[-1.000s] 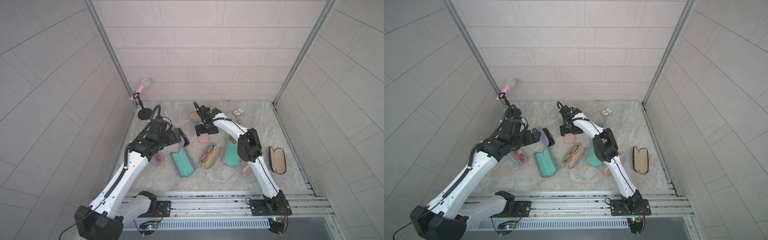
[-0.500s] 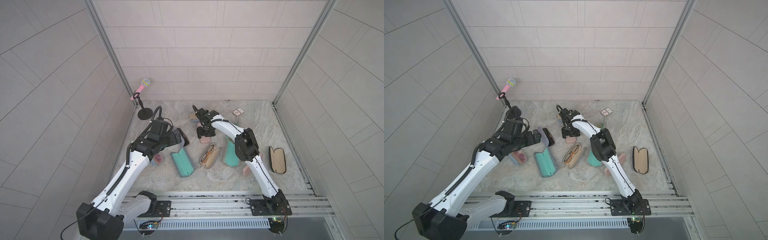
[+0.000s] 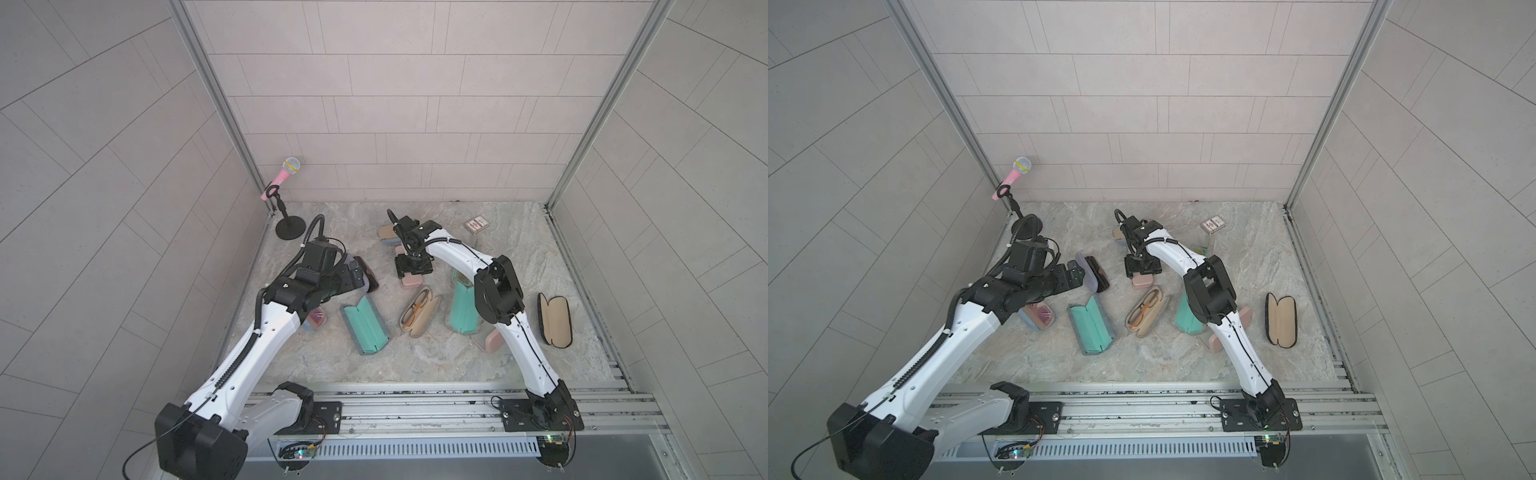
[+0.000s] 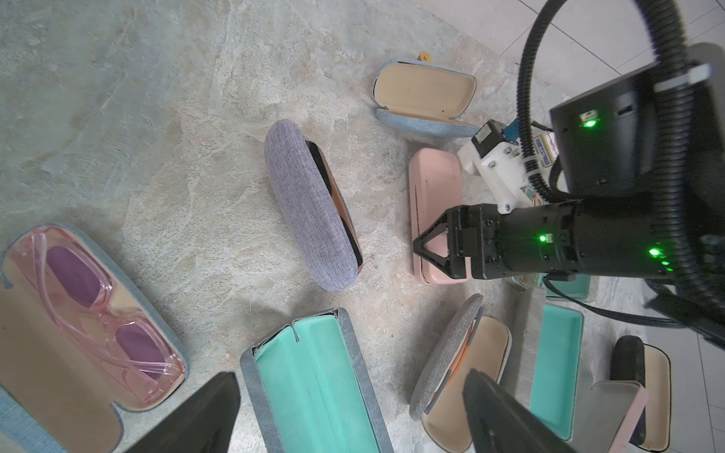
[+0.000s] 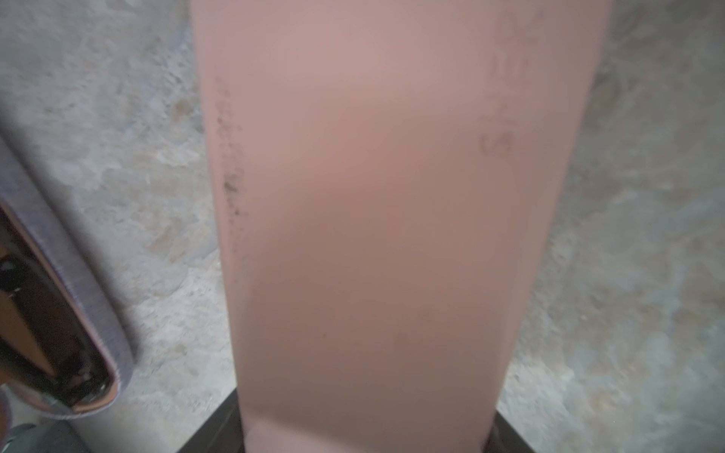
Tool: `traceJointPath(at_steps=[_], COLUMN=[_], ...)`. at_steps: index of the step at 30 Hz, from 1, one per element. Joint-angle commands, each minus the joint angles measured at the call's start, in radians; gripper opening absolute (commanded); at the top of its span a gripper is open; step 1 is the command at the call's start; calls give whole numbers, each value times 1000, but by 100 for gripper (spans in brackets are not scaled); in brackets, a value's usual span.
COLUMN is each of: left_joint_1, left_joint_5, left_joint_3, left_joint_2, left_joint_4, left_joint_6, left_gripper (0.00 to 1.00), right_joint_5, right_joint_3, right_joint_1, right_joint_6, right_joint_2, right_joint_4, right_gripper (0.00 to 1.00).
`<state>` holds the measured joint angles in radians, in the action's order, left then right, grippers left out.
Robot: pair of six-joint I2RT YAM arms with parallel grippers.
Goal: Close the glasses case
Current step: Pick up the glasses case at the center of the board, then place the glasses case at the center of the board.
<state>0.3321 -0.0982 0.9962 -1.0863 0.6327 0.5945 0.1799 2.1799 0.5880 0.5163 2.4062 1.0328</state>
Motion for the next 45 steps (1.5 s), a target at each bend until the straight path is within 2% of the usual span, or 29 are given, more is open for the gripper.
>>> traceJointPath(at_steps=[1, 7, 10, 13, 19, 25, 35, 45], left_joint_1=[-6, -7, -6, -7, -6, -5, -5, -6], left_joint_5=[-8, -11, -14, -20, -28, -45, -66, -75], left_joint_3=[-17, -21, -19, -15, -11, -7, 19, 75], left_joint_2=[24, 28, 17, -4, -48, -104, -207, -312], left_joint_4=[-26, -48, -58, -70, -100, -124, -141, -129], left_joint_6=[20, 35, 37, 40, 45, 48, 44, 23], left_gripper=[97, 97, 97, 97, 97, 97, 97, 97], right_joint_5=[-15, -66, -112, -159, -237, -293, -301, -288], right_joint_3=[-2, -4, -49, -145, -451, -646, -797, -754], right_joint_1=[-2, -27, -74, -152, -336, -478, -614, -680], right_joint_6=[-21, -37, -38, -26, 64, 110, 143, 131], right_joint_2=[-156, -272, -350, -438, -647, -748, -684, -506], right_joint_4=[8, 58, 78, 70, -69, -151, -264, -307], right_gripper=[46, 46, 46, 45, 43, 43, 43, 45])
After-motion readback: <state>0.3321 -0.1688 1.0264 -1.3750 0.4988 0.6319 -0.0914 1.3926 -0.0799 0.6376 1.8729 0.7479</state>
